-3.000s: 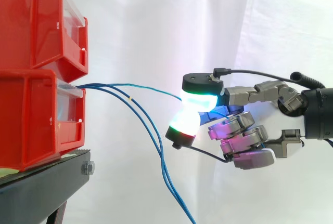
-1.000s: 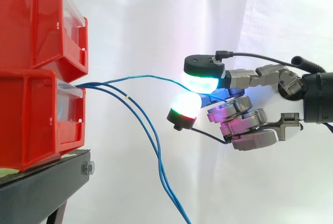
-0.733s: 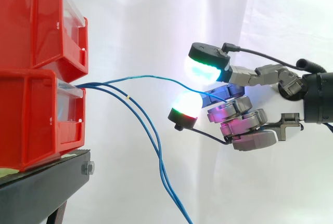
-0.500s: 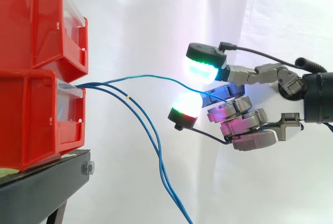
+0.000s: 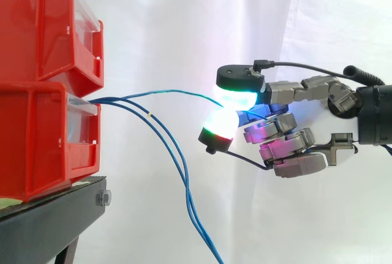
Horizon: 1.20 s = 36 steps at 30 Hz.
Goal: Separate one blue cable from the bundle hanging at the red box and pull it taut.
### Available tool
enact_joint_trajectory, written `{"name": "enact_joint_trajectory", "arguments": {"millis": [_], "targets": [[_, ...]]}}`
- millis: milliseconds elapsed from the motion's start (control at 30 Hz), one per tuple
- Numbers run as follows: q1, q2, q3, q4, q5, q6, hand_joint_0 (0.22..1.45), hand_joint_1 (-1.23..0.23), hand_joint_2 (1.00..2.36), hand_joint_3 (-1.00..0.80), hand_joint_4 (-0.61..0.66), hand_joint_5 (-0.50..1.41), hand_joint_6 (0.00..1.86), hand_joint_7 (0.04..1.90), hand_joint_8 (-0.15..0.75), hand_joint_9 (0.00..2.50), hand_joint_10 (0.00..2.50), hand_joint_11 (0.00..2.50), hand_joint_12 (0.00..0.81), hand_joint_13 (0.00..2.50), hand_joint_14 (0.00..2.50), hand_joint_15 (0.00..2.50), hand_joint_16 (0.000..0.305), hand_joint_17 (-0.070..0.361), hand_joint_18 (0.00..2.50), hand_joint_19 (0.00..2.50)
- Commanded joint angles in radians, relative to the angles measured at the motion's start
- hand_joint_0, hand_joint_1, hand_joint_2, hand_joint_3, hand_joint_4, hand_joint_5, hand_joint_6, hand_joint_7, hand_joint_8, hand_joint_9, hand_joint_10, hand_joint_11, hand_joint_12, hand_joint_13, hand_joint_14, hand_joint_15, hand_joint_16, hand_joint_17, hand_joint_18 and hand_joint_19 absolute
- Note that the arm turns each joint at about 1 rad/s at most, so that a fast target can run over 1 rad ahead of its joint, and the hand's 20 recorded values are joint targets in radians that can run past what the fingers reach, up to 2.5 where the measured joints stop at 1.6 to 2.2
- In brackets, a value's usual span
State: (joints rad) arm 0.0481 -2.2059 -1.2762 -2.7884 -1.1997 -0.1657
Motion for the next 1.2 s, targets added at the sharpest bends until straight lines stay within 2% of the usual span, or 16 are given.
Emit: {"name": "enact_joint_trajectory", "arguments": {"millis": [0, 33, 100, 167, 233, 300, 400, 500, 633, 833, 967, 1000, 1033, 1100, 1167], "targets": [[0.001, 0.0, 0.0, 0.0, 0.0, 0.0, 0.62, -0.78, 1.01, -0.35, 0.13, -0.22, 0.85, 1.03, 0.27, 0.71, 2.5, 2.43, 0.442, 1.24, 2.5, 1.89, 0.039, 0.087, 1.71, 1.46], [0.001, 0.0, 0.0, 0.0, 0.0, 0.0, 0.62, -0.75, 1.0, -0.45, 0.12, -0.22, 0.85, 1.04, 0.269, 0.71, 2.5, 2.41, 0.433, 1.24, 2.5, 1.89, 0.038, 0.085, 1.72, 1.46], [0.001, 0.0, 0.0, 0.001, 0.0, 0.0, 0.6, -0.71, 1.0, -0.5, 0.13, -0.22, 0.85, 1.03, 0.268, 0.71, 2.5, 2.4, 0.43, 1.24, 2.5, 1.89, 0.038, 0.087, 1.72, 1.45], [0.003, 0.0, 0.0, 0.001, 0.0, 0.0, 0.57, -0.6, 1.0, -0.5, 0.13, -0.21, 0.85, 1.03, 0.273, 0.73, 2.5, 2.37, 0.426, 1.25, 2.5, 1.87, 0.039, 0.088, 1.74, 1.44], [0.003, 0.0, 0.0, 0.001, 0.002, 0.0, 0.56, -0.4, 1.0, -0.5, 0.13, -0.21, 0.85, 1.04, 0.272, 0.75, 2.5, 2.37, 0.424, 1.26, 2.5, 1.85, 0.039, 0.088, 1.75, 1.43], [0.004, 0.0, 0.0, 0.001, 0.002, 0.0, 0.56, -0.34, 1.0, -0.5, 0.13, -0.21, 0.84, 1.04, 0.275, 0.76, 2.5, 2.38, 0.425, 1.26, 2.5, 1.87, 0.039, 0.088, 1.75, 1.42], [0.004, 0.0, 0.0, 0.001, 0.005, 0.0, 0.62, -0.39, 1.0, -0.49, 0.12, -0.2, 0.84, 1.06, 0.265, 0.78, 2.5, 2.4, 0.42, 1.25, 2.5, 1.87, 0.037, 0.083, 1.75, 1.46], [0.006, 0.0, 0.0, 0.0, 0.005, 0.0, 0.59, -0.53, 1.02, -0.28, 0.13, -0.2, 0.84, 1.07, 0.249, 0.79, 2.5, 2.43, 0.446, 1.27, 2.5, 1.88, 0.038, 0.085, 1.76, 1.43], [0.007, 0.0, 0.0, 0.0, 0.006, 0.0, 0.59, -0.67, 1.02, -0.12, 0.12, -0.2, 0.84, 1.1, 0.24, 0.77, 2.5, 2.47, 0.455, 1.27, 2.5, 1.93, 0.04, 0.09, 1.76, 1.42], [0.007, 0.0, 0.0, 0.003, 0.012, 0.0, 0.61, -0.74, 1.02, -0.07, 0.12, -0.2, 0.85, 1.05, 0.247, 0.73, 2.5, 2.46, 0.46, 1.26, 2.5, 1.92, 0.041, 0.093, 1.73, 1.44], [0.007, 0.0, 0.0, 0.0, 0.012, 0.005, 0.61, -0.74, 1.02, -0.11, 0.12, -0.21, 0.84, 1.04, 0.264, 0.72, 2.5, 2.45, 0.448, 1.24, 2.5, 1.93, 0.04, 0.09, 1.72, 1.49], [0.007, 0.0, 0.0, -0.002, 0.014, 0.005, 0.6, -0.76, 1.02, -0.2, 0.13, -0.21, 0.84, 1.04, 0.268, 0.72, 2.5, 2.42, 0.447, 1.24, 2.5, 1.93, 0.039, 0.087, 1.71, 1.5], [0.007, -0.002, 0.0, -0.002, 0.014, 0.005, 0.59, -0.73, 1.01, -0.36, 0.13, -0.21, 0.84, 1.05, 0.265, 0.73, 2.5, 2.39, 0.436, 1.23, 2.5, 1.9, 0.039, 0.087, 1.72, 1.47], [0.007, 0.0, 0.0, 0.0, 0.015, 0.005, 0.57, -0.66, 1.0, -0.5, 0.12, -0.2, 0.84, 1.06, 0.26, 0.75, 2.5, 2.39, 0.434, 1.24, 2.5, 1.89, 0.038, 0.086, 1.72, 1.45], [0.007, 0.0, 0.0, 0.001, 0.017, 0.005, 0.55, -0.5, 1.0, -0.5, 0.13, -0.2, 0.84, 1.07, 0.262, 0.79, 2.5, 2.38, 0.437, 1.25, 2.5, 1.87, 0.04, 0.091, 1.73, 1.4]]}}
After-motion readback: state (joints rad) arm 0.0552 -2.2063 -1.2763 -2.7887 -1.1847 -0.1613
